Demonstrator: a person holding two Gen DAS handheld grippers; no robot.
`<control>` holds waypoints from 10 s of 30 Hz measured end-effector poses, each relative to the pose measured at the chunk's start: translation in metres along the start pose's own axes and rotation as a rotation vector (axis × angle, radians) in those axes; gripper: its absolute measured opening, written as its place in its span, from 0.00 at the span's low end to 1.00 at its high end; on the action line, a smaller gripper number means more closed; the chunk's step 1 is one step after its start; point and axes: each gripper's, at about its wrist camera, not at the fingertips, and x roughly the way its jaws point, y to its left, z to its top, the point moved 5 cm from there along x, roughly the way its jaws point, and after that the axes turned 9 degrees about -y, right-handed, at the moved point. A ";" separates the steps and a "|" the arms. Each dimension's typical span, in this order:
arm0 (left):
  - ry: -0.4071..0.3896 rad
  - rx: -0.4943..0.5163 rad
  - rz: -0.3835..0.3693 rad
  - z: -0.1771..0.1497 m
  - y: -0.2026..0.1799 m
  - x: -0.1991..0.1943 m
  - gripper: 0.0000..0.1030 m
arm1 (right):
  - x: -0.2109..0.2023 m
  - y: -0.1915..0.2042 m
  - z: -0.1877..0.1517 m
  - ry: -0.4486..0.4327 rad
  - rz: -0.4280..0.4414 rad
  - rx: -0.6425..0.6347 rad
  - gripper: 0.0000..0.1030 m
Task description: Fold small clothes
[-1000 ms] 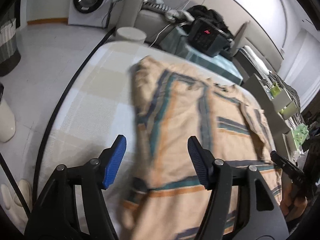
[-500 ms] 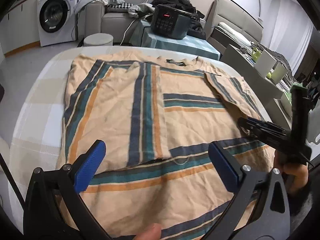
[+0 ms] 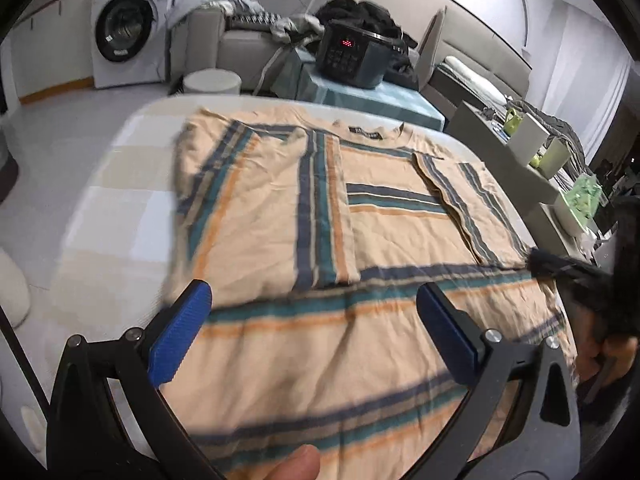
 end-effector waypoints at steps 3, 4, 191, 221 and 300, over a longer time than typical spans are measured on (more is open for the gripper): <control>-0.049 -0.009 0.044 -0.010 0.013 -0.050 0.98 | -0.066 0.003 -0.003 -0.080 0.009 0.003 0.48; -0.067 -0.015 0.062 -0.014 0.017 -0.066 0.98 | -0.092 0.004 -0.008 -0.099 0.006 -0.003 0.48; 0.229 -0.474 -0.264 -0.241 0.073 -0.206 0.23 | -0.230 -0.112 -0.239 0.088 0.204 0.553 0.28; 0.220 -0.493 -0.303 -0.240 0.067 -0.196 0.21 | -0.214 -0.098 -0.235 0.099 0.276 0.499 0.21; -0.147 -0.544 -0.100 0.174 0.198 0.143 0.04 | 0.067 -0.192 0.126 -0.327 -0.241 0.653 0.10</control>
